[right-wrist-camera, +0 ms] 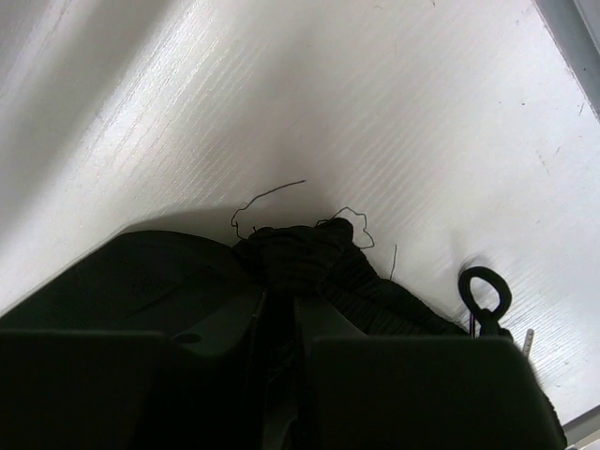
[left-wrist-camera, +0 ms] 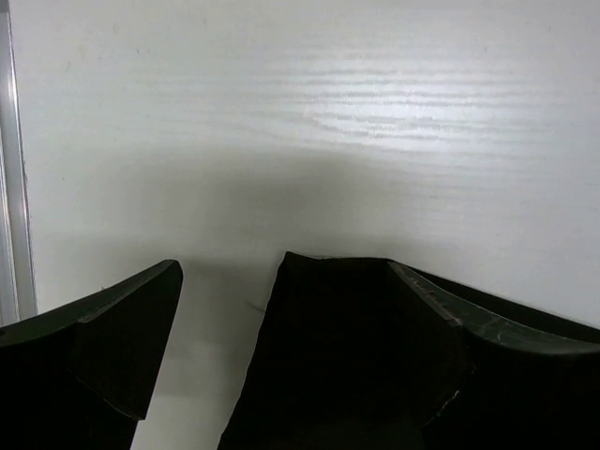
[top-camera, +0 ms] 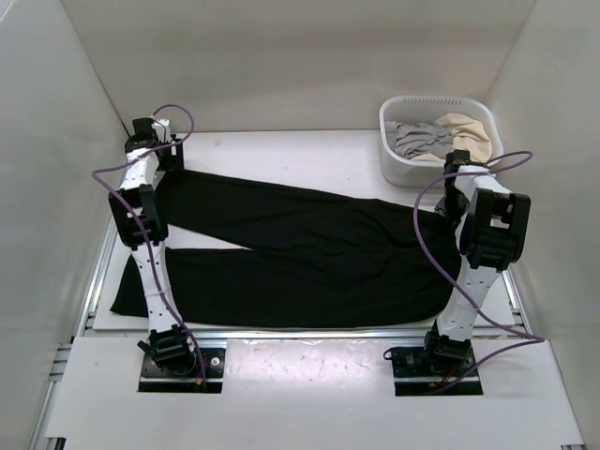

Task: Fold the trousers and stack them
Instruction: Fold the trousers

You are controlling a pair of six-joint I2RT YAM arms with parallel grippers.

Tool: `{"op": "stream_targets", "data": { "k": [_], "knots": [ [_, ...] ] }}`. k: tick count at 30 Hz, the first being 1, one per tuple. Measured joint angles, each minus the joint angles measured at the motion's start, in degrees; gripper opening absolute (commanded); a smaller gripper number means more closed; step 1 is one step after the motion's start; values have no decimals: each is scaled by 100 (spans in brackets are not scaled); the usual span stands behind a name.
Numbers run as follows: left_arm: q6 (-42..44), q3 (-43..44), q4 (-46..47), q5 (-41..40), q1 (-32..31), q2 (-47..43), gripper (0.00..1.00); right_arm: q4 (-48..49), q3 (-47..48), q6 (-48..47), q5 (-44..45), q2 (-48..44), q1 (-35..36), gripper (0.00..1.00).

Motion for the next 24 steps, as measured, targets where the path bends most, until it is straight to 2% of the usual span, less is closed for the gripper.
{"op": "stream_targets", "data": {
  "k": [2, 5, 6, 7, 8, 9, 17, 20, 24],
  "knots": [
    [15, 70, 85, 61, 0, 72, 97, 15, -17, -15, 17, -7, 9, 2],
    [57, 74, 208, 168, -9, 107, 72, 24, -28, -24, 37, -15, 20, 2],
    [98, 50, 243, 221, -11, 111, 47, 24, -28, -26, 42, -17, 22, 2],
    [114, -4, 299, 278, -11, 111, 30, 22, -31, -26, 48, -17, 22, 2],
    [144, -50, 361, 352, -11, 109, 17, 20, -31, -28, 50, -17, 22, 1],
    [164, -98, 433, 404, -15, 98, 14, 9, -31, -28, 52, -24, 24, 1],
    [435, -850, 476, 466, 15, -428, 14, -313, -28, -85, -42, -348, 24, 0],
    [592, -1582, 262, 472, 190, -1150, 14, -354, -122, -107, -87, -997, 24, 0],
    [857, -2586, -26, 483, 595, -2728, 14, -258, -754, -35, -188, -2494, 46, 0]
  ]
}}
